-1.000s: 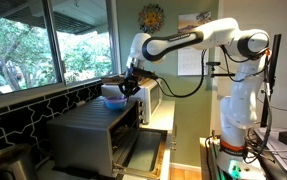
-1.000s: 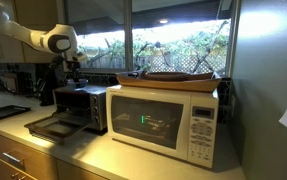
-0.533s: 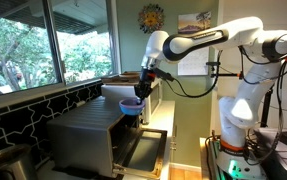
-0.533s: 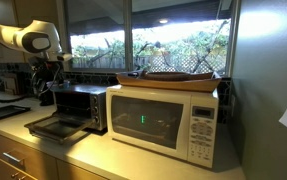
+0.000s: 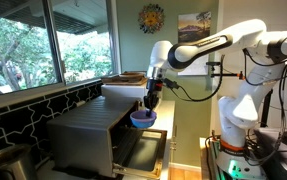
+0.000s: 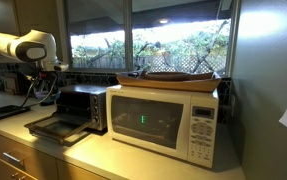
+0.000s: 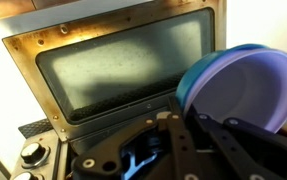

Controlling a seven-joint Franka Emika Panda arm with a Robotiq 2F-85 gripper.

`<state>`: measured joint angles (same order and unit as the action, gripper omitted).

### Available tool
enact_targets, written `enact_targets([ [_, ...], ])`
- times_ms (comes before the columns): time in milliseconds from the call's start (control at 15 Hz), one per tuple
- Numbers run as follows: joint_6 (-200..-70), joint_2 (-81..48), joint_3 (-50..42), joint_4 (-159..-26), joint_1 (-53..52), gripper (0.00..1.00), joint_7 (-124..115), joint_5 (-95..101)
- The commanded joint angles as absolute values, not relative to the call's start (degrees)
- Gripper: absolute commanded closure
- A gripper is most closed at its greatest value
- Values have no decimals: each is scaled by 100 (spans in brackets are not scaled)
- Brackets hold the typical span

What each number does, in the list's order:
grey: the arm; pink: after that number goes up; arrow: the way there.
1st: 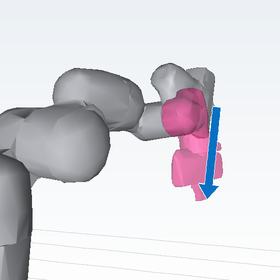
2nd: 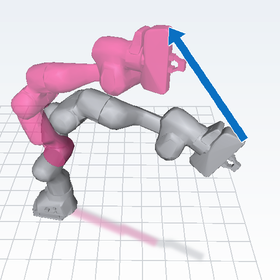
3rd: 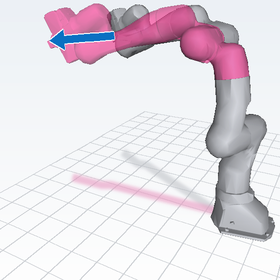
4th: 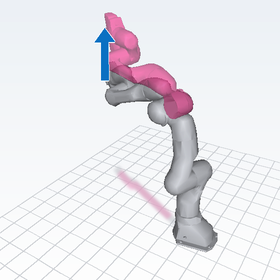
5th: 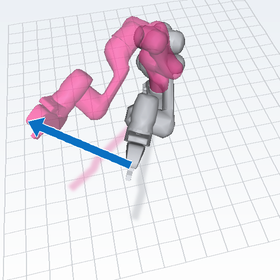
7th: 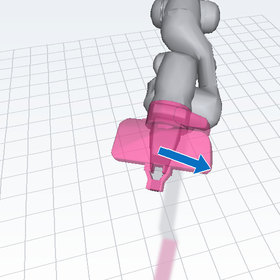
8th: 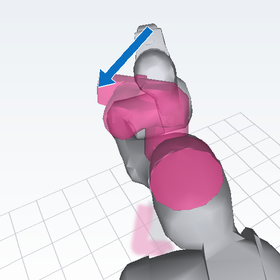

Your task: Put the purple bowl inside the blue bowl then place the two bowls in the toaster oven

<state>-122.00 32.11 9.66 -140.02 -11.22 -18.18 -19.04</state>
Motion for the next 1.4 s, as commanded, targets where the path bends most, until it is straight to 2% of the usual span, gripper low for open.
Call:
enact_targets([
  [0, -12236, 3124, 1005, -14226, -963, 98, -2006, -2020],
  [533, -13152, 2853, 1144, -14431, -517, 98, -3688, -2357],
  [1333, -14619, 2366, 1518, -14581, -381, 98, -5878, -2073],
])
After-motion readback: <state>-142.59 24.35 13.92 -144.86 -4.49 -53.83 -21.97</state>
